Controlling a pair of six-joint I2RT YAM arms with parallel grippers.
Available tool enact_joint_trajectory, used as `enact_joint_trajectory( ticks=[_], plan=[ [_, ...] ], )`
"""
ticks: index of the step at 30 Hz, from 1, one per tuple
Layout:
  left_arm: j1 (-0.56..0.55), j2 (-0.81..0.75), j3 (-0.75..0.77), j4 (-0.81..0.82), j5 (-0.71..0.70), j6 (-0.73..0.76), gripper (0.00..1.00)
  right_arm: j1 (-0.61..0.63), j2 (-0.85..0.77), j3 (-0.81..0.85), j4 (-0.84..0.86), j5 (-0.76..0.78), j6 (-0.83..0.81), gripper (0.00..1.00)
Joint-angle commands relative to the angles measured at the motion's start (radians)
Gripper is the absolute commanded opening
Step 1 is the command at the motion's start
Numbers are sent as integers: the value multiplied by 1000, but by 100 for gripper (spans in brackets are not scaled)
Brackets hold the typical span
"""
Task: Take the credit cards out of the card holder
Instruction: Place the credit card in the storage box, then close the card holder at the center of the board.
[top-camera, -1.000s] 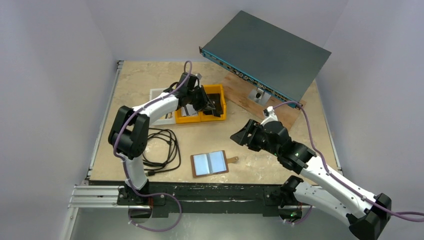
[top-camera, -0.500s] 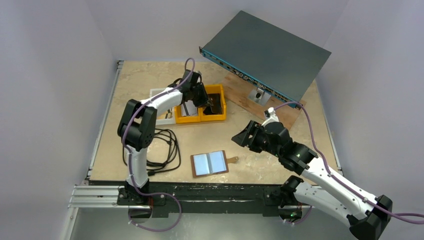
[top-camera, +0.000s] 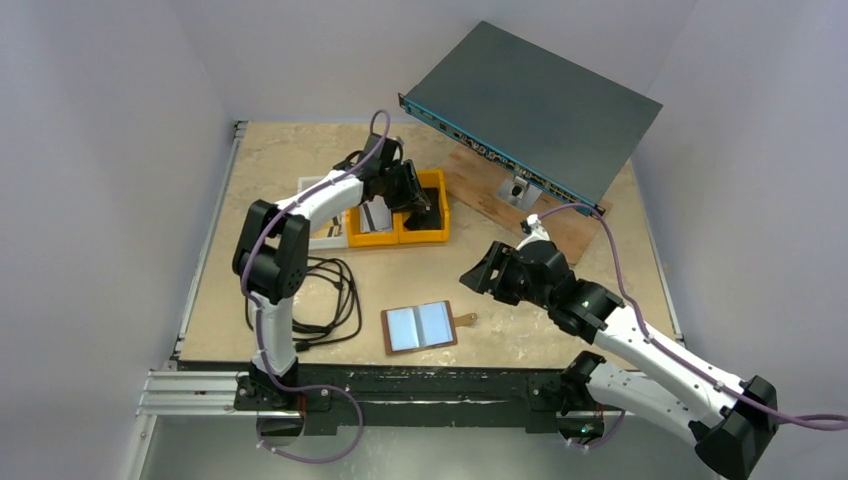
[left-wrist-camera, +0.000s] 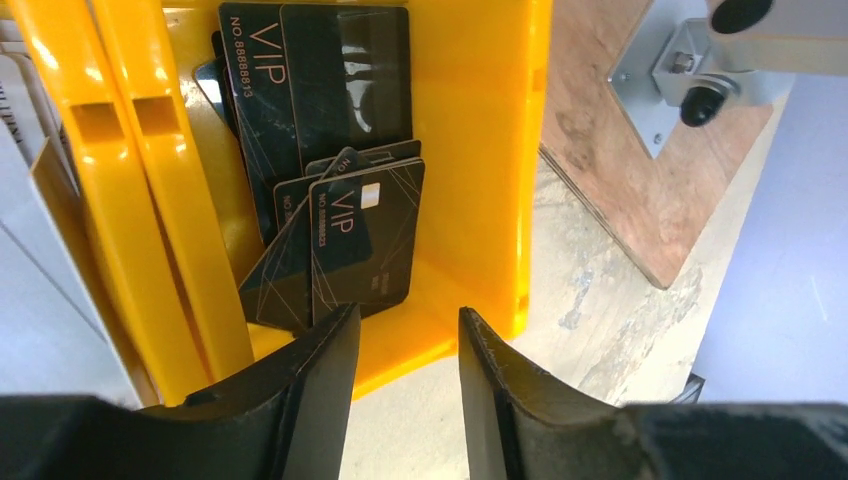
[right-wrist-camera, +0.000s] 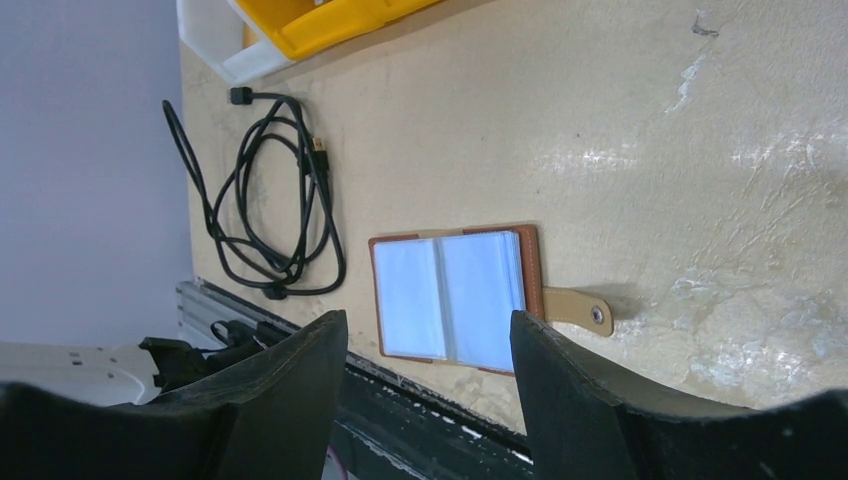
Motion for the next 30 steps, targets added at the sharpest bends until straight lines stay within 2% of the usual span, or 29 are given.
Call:
enact_joint_trajectory(
  ticks=[1, 6, 9, 15, 20, 25, 30],
  plan=[
    [12, -126, 29, -30, 0, 56, 41, 1, 33, 10, 51, 10, -33, 61],
    [12, -207, -7, -56, 24, 65, 42, 1, 80, 12, 58, 14, -54, 61],
    [12, -289, -83, -69, 40, 54, 42, 1, 106, -4, 46, 14, -68, 62],
    [3, -572, -409, -95, 10, 18, 42, 1, 148, -88, 81, 14, -107, 62],
    [-49, -783, -703, -122, -12, 9, 43, 2, 212, -139, 147, -6, -126, 62],
    [-132, -911, -939, -81, 25, -57, 44, 4, 258, -165, 196, -29, -130, 62],
    [-166, -966, -1080, -22, 39, -104, 46, 21, 294, -177, 231, -33, -119, 61]
  ],
)
